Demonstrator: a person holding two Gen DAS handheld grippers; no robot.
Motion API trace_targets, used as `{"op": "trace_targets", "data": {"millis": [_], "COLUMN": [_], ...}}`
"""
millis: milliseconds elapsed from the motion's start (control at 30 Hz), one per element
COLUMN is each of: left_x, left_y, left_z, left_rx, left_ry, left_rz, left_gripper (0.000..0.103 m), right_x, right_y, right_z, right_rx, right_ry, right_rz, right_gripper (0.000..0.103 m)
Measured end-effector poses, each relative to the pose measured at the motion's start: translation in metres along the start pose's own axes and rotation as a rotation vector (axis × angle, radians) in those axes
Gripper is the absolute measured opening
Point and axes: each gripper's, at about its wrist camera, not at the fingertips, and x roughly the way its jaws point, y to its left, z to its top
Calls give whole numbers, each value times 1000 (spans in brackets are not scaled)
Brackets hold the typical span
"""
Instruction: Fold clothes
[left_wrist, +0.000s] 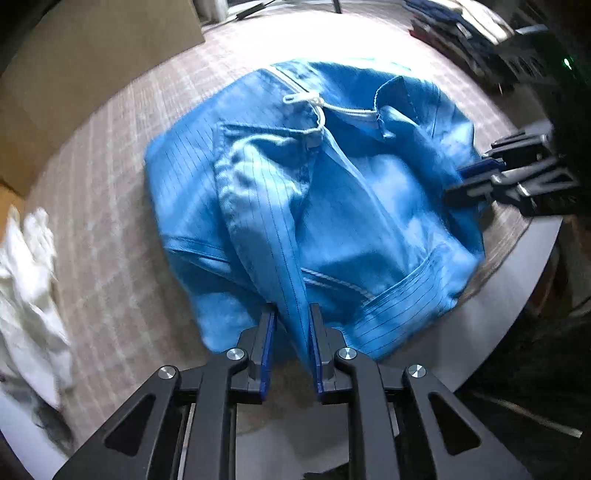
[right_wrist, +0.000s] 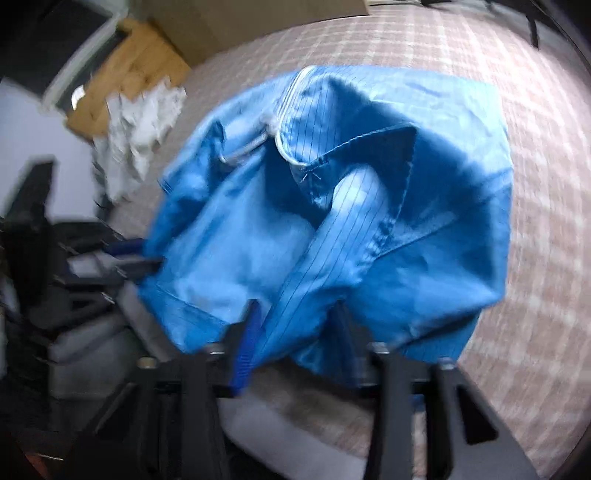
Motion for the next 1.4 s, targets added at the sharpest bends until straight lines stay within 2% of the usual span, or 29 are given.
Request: {"op": "trace_targets", "data": {"millis": [100,167,267,300,333,367,433,467,533,567,667,767,867,967,1067,1200,1233,1267,1333,1400], "left_x": [-7,-5,-14,-21,-29,-33,-25,-22,-13,-6,11,16,30,35,33,30,29,28,25,19], "left_y": [-2,1,17,27,40,54,79,92,114,115,113,107,101,100,98,97,96,96,95,95], "left_z": [-4,-9,-18,-21,-25,-26,-22,-20,-15,-10,1,12,25,29,30,32,33,34,35,34], "left_rx": [42,38,-20,-45,-75,-107,-176,-210,-272,-283,-314,-316,-311,-310,-309,-294,-288,-281,-263,-240], "left_ry": [-15,-13,-30,-50,-78,-100,-111,-116,-124,-119,-104,-102,-82,-62,-68,-81,-87,-94,-106,-114], "left_rz": [12,-47,-145,-165,-172,-179,-190,-196,-211,-236,-321,-352,-347,-327,-326,-310,-308,-305,-285,-254], "left_gripper": [19,20,31,34,42,46,46,46,46,46,46,46,43,34,33,19,12,10,8,7], "right_x": [-23,-33,-23,-22,-27,-38,-64,-75,-91,-93,-84,-74,-60,-47,-47,-47,-45,-42,-39,-44], "right_y": [17,20,18,16,14,11,-5,-16,-43,-56,-84,-100,-95,-92,-86,-71,-67,-63,-55,-50], "right_z": [1,0,-5,-9,-13,-17,-25,-29,-35,-36,-38,-36,-30,-24,-17,-8,-6,-5,-3,-4], "right_rx": [-94,-101,-35,-3,28,64,142,185,279,314,369,410,421,406,383,303,280,259,226,216], "right_ry": [-34,-53,24,45,37,-6,-125,-186,-282,-294,-279,-274,-257,-228,-247,-264,-256,-242,-224,-231], "right_rz": [-129,-181,-113,-65,-15,29,74,81,41,15,-14,28,46,23,35,-12,-15,-9,-24,-29], "right_gripper": [5,5,13,22,30,34,43,43,43,43,43,43,44,44,44,43,42,38,10,5]}}
